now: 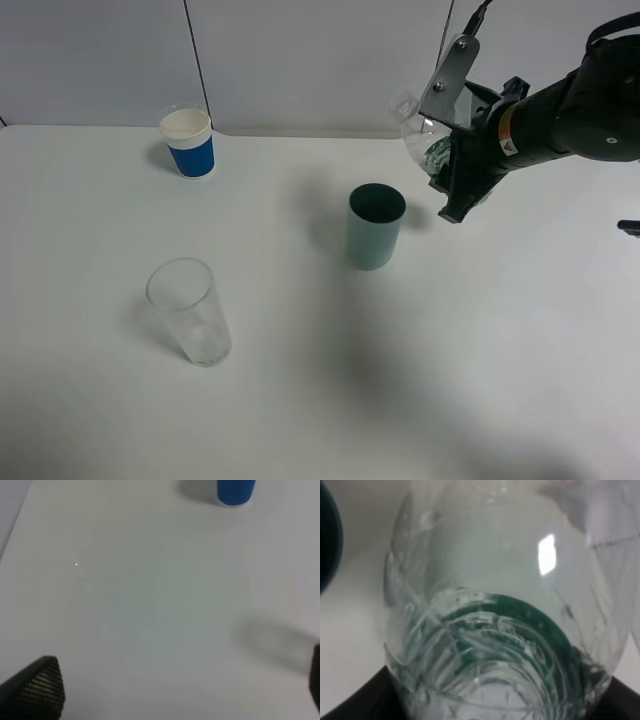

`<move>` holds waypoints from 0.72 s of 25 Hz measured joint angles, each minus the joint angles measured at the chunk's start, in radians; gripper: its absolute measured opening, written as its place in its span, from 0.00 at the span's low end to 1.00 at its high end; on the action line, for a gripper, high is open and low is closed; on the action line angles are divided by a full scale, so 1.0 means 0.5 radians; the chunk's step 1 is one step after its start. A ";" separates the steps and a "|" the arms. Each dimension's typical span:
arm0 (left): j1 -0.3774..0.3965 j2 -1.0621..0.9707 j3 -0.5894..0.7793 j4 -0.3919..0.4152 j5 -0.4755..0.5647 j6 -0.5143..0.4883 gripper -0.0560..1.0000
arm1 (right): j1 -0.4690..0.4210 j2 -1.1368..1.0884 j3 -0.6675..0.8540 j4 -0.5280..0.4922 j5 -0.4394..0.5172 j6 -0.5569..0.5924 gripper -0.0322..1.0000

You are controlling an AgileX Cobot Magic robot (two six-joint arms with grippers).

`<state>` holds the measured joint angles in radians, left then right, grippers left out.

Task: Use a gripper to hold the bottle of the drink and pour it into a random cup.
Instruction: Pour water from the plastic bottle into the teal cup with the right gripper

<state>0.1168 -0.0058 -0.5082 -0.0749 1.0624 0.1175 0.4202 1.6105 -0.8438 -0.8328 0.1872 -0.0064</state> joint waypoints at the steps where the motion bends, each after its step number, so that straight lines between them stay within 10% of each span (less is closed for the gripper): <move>1: 0.000 0.000 0.000 0.000 0.000 0.000 0.99 | 0.018 0.011 -0.008 -0.100 0.044 0.072 0.59; 10: 0.000 0.000 0.000 0.000 0.000 0.000 0.99 | 0.132 0.033 -0.030 -1.028 0.255 0.929 0.59; 18: 0.000 0.000 0.000 0.000 0.000 0.000 0.99 | 0.292 0.085 -0.037 -1.332 0.436 1.071 0.59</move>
<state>0.1168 -0.0058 -0.5082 -0.0749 1.0624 0.1175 0.5660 1.6528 -0.8626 -1.4990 0.4054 0.5293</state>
